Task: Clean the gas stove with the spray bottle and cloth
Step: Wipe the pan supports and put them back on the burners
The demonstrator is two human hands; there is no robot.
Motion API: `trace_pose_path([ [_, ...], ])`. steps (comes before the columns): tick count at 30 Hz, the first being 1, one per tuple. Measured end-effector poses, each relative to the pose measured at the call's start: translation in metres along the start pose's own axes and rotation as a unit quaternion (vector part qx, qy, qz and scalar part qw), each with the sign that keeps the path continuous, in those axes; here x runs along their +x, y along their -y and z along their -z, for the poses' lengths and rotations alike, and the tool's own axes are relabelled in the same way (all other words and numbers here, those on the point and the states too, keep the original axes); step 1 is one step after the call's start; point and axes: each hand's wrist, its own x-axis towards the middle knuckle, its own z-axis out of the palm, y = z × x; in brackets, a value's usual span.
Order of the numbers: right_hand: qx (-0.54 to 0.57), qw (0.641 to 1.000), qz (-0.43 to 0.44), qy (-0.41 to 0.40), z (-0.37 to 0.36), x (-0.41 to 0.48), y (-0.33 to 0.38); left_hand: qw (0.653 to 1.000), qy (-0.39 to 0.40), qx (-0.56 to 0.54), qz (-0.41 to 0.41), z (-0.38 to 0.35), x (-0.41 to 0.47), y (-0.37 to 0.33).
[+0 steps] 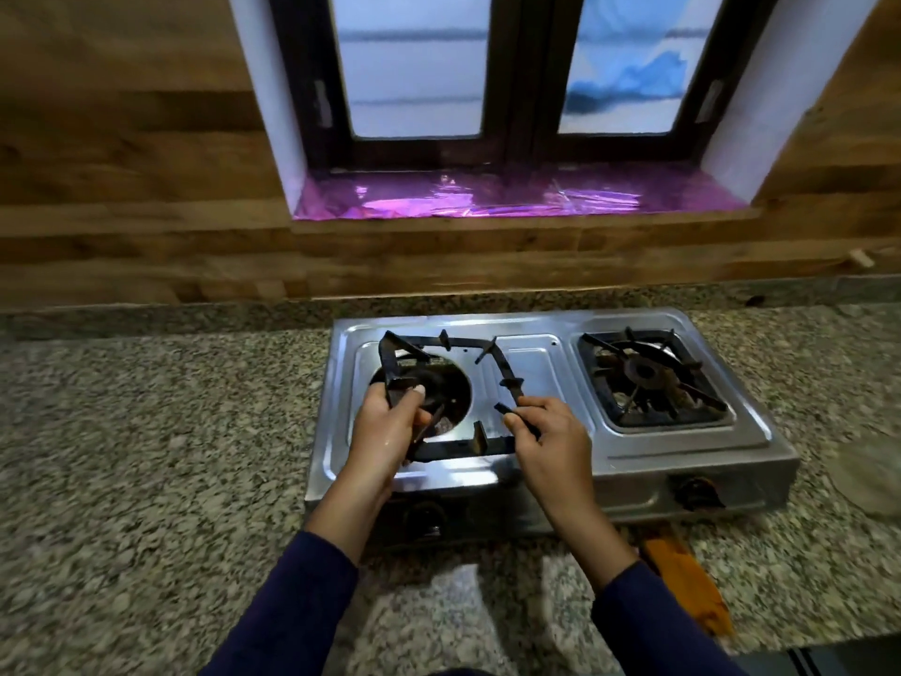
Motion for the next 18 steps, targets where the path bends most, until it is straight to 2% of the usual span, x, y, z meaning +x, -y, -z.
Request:
trace_pose_path([
  [5,0.007,0.999,-0.047,0.022,-0.021,0.016,0.004,0.995,0.042,-0.076,0.053,0.030,0.016,-0.015],
  [10,0.013,0.996,-0.082,0.027,-0.037,0.024,0.009,0.988,0.078,-0.117,0.063,0.049,0.030,-0.021],
  [15,0.026,0.995,-0.097,0.024,-0.047,0.034,0.012,0.988,0.091,-0.109,0.056,0.060,0.042,-0.024],
  [18,0.003,0.997,-0.076,0.022,-0.049,0.037,0.013,0.996,0.071,-0.035,0.030,0.070,0.055,-0.017],
])
